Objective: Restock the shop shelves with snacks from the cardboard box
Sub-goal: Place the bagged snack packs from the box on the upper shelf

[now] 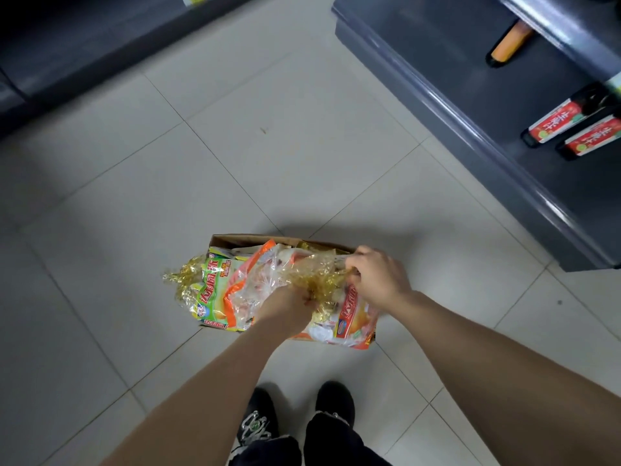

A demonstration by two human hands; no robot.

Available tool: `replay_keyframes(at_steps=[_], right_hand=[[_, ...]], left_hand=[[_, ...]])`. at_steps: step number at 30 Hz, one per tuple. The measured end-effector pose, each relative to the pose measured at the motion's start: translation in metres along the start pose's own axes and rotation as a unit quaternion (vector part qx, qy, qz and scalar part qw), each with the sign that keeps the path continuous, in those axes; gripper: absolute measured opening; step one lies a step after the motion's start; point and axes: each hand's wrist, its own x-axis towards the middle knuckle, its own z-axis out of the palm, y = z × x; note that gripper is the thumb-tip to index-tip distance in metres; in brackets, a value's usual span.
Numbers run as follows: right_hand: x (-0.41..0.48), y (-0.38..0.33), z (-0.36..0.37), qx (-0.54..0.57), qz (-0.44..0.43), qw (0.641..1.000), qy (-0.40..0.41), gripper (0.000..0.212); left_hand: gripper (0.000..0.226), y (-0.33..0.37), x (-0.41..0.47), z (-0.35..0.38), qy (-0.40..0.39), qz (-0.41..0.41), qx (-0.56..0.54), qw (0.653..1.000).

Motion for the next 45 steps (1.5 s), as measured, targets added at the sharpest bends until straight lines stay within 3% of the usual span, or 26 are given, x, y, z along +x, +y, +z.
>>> replay_keyframes(at_steps=[5, 13, 16, 18, 21, 23, 25, 29, 34, 39, 45], right_hand=[[-0.022, -0.005, -0.048, 0.017, 0.027, 0.999, 0.000, 0.008], [-0.044, -0.057, -0.158, 0.060, 0.006, 0.998, 0.027, 0.008], [-0.052, -0.083, -0.210, 0.098, 0.018, 0.994, 0.040, 0.012], [-0.058, -0.100, -0.246, 0.131, 0.017, 0.990, 0.047, 0.013], [-0.069, -0.129, -0.295, 0.144, 0.000, 0.987, 0.064, 0.015], [-0.075, -0.147, -0.324, 0.169, -0.006, 0.982, 0.081, 0.012], [-0.079, -0.165, -0.349, 0.211, -0.014, 0.971, 0.109, 0.012], [-0.085, -0.206, -0.388, 0.303, -0.038, 0.943, 0.130, 0.046], [-0.088, -0.266, -0.414, 0.359, -0.051, 0.932, 0.025, 0.057], [-0.091, -0.343, -0.431, 0.406, -0.083, 0.910, -0.032, 0.046], [-0.086, -0.466, -0.471, 0.458, -0.117, 0.880, 0.041, 0.032]], left_hand=[[0.038, 0.011, -0.032, -0.035, 0.033, 0.029, -0.094, 0.995], [0.122, 0.011, -0.115, -0.113, 0.069, 0.036, -0.146, 0.986], [0.134, 0.010, -0.150, -0.141, 0.104, 0.012, -0.161, 0.981], [0.122, 0.008, -0.172, -0.162, 0.139, 0.000, -0.230, 0.963], [0.070, 0.010, -0.205, -0.201, 0.217, -0.025, -0.266, 0.939], [0.055, 0.012, -0.227, -0.227, 0.243, -0.019, -0.285, 0.927], [0.052, 0.009, -0.247, -0.253, 0.258, -0.004, -0.330, 0.908], [0.046, -0.010, -0.290, -0.307, 0.269, 0.022, -0.402, 0.875], [0.030, -0.051, -0.345, -0.373, 0.242, 0.059, -0.485, 0.838], [0.026, -0.104, -0.386, -0.439, 0.262, 0.078, -0.525, 0.806], [0.022, -0.172, -0.434, -0.529, 0.329, 0.121, -0.540, 0.765]])
